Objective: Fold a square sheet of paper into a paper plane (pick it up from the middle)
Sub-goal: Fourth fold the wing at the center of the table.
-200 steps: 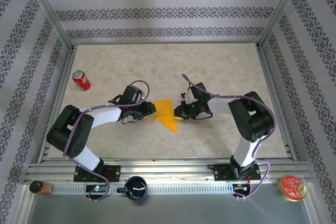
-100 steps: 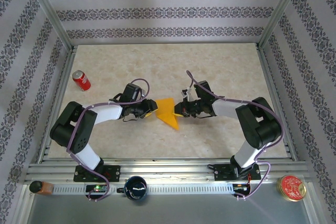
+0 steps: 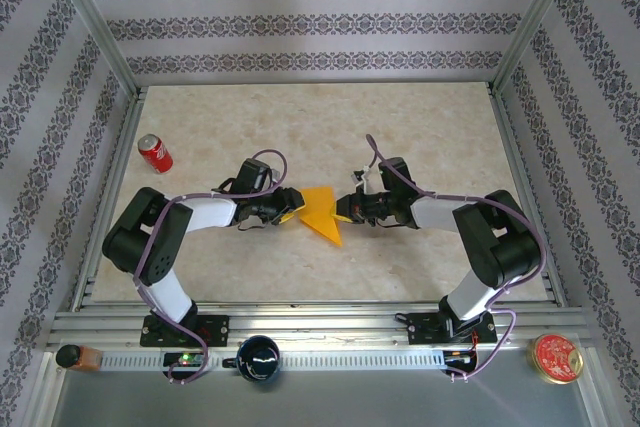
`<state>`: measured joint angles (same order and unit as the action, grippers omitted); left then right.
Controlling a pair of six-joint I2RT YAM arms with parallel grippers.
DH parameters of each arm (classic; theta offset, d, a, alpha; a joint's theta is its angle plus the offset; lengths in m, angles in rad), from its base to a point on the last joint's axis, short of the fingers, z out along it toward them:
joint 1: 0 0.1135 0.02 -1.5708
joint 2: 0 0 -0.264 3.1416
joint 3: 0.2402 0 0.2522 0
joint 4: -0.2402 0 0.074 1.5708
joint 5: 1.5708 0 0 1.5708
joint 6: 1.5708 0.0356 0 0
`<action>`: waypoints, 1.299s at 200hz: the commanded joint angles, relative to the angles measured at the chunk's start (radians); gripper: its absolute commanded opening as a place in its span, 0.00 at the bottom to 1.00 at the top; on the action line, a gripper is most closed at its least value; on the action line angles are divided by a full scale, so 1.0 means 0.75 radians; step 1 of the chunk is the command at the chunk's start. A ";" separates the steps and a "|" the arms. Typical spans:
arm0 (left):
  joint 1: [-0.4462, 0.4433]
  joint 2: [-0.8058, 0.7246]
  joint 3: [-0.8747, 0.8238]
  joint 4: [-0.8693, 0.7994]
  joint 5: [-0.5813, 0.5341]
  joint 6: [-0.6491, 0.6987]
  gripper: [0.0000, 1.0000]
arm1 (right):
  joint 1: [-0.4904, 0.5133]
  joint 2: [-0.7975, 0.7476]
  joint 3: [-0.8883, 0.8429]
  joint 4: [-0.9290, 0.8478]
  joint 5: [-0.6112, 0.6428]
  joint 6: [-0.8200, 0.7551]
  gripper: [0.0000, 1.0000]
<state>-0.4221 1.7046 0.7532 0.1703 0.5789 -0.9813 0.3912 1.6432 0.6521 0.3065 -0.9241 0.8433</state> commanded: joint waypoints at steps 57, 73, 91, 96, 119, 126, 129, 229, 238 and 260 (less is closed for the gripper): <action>0.020 0.066 0.048 0.138 0.062 -0.062 0.41 | -0.024 0.000 -0.050 0.148 -0.057 0.062 0.02; 0.018 0.079 0.051 0.159 0.073 -0.072 0.39 | -0.026 -0.003 -0.054 0.148 -0.059 0.060 0.02; 0.019 0.085 0.050 0.177 0.075 -0.080 0.36 | -0.029 -0.002 -0.060 0.138 -0.055 0.051 0.02; 0.019 0.086 0.051 0.182 0.075 -0.080 0.35 | -0.031 -0.002 -0.061 0.136 -0.056 0.047 0.02; 0.020 0.076 0.043 0.176 0.044 -0.079 0.28 | -0.035 0.000 -0.071 0.113 -0.044 0.030 0.03; 0.020 0.075 0.043 0.177 0.037 -0.078 0.24 | -0.036 0.002 -0.074 0.102 -0.038 0.022 0.03; 0.020 0.075 0.041 0.178 0.036 -0.078 0.23 | -0.037 0.003 -0.074 0.098 -0.035 0.020 0.04; -0.003 -0.098 -0.079 0.228 -0.188 -0.214 0.05 | -0.015 -0.293 -0.016 -0.519 0.539 -0.349 0.30; -0.013 -0.105 -0.088 0.237 -0.203 -0.228 0.05 | 0.007 -0.339 -0.039 -0.506 0.613 -0.368 0.34; -0.054 -0.116 -0.092 0.237 -0.259 -0.257 0.05 | 0.151 -0.449 -0.108 -0.411 0.837 -0.514 0.35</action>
<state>-0.4290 1.6424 0.7021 0.3092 0.4580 -1.1316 0.4057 1.3815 0.6159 0.0002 -0.5343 0.6121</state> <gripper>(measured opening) 0.052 0.345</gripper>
